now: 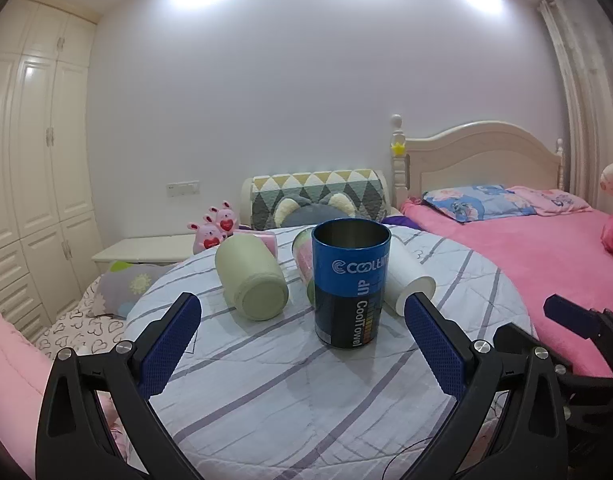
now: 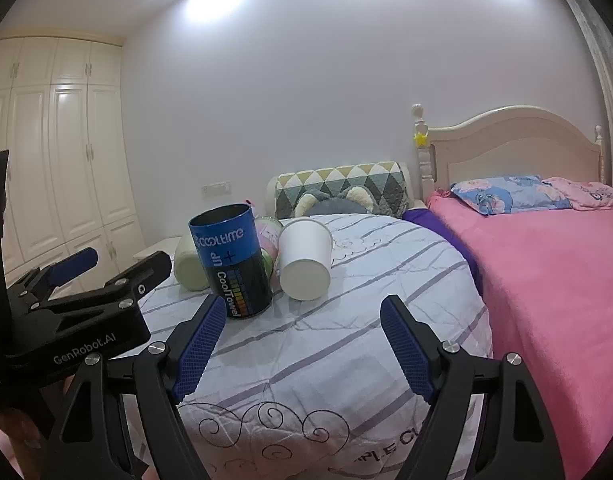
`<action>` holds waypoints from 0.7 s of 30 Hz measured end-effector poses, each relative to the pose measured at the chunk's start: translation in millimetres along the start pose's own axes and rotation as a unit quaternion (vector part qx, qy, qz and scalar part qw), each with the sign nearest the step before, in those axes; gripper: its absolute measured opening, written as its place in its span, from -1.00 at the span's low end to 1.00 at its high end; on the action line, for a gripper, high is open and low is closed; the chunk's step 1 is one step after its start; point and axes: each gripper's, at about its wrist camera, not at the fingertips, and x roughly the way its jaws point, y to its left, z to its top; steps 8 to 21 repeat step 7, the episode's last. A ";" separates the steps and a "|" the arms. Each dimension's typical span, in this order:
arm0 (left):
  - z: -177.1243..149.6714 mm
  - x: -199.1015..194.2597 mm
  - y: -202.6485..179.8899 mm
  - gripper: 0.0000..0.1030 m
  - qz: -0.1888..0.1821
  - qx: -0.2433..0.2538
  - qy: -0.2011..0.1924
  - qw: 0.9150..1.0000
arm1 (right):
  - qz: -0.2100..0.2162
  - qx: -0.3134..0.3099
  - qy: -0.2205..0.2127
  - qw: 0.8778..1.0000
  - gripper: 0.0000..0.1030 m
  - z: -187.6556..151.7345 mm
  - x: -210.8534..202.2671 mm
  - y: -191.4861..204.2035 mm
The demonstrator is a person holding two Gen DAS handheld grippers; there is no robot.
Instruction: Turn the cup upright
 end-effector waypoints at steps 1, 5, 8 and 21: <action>0.1 0.5 -0.2 1.00 0.000 -0.001 0.001 1.000 | 0.000 0.000 0.002 1.000 0.57 -0.5 1.0 0.1; 0.8 1.3 -0.9 1.00 0.001 -0.002 0.004 1.000 | 0.002 -0.002 0.007 1.000 0.57 -2.5 2.0 0.9; 0.9 2.2 -0.8 1.00 0.004 -0.003 0.006 1.000 | 0.002 -0.003 0.007 1.000 0.57 -2.7 1.9 1.3; 0.9 2.2 -0.8 1.00 0.004 -0.003 0.006 1.000 | 0.002 -0.003 0.007 1.000 0.57 -2.7 1.9 1.3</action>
